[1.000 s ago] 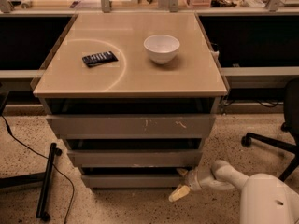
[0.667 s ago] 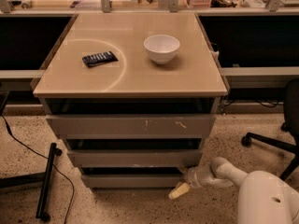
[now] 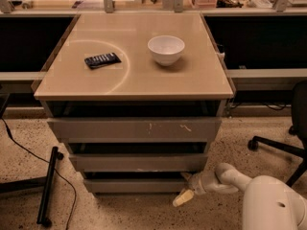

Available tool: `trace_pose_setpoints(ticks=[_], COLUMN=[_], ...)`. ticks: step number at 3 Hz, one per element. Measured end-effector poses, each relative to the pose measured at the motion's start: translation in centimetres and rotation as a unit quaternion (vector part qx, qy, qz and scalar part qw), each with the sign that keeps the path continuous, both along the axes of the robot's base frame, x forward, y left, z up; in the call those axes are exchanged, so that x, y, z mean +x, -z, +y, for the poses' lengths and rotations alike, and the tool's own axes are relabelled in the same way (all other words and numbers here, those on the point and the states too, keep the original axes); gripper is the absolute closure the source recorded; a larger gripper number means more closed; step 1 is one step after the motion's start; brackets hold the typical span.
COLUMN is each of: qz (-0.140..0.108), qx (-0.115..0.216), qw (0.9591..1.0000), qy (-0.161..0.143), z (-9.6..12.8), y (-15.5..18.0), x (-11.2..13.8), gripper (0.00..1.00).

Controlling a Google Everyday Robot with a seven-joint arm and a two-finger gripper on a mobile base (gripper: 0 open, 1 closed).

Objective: Open bottom drawer

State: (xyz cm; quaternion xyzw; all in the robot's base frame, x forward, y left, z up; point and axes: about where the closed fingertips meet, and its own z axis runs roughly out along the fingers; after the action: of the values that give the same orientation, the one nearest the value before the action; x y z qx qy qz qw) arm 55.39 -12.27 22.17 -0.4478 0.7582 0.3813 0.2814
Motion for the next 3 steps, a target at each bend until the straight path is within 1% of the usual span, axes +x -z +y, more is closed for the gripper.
trace_pose_setpoints(ticks=[1,2,3], qz=[0.024,0.024,0.075], qx=[0.008,0.008,-0.001], qw=[0.9996,0.9996,0.9967], qy=[-0.011,-0.011,-0.030], z=[0.6,0.6,-1.2], y=[0.9,0.4,-0.6], x=[-1.8,-1.8,-3.3], gripper=[0.00,0.00,0.00])
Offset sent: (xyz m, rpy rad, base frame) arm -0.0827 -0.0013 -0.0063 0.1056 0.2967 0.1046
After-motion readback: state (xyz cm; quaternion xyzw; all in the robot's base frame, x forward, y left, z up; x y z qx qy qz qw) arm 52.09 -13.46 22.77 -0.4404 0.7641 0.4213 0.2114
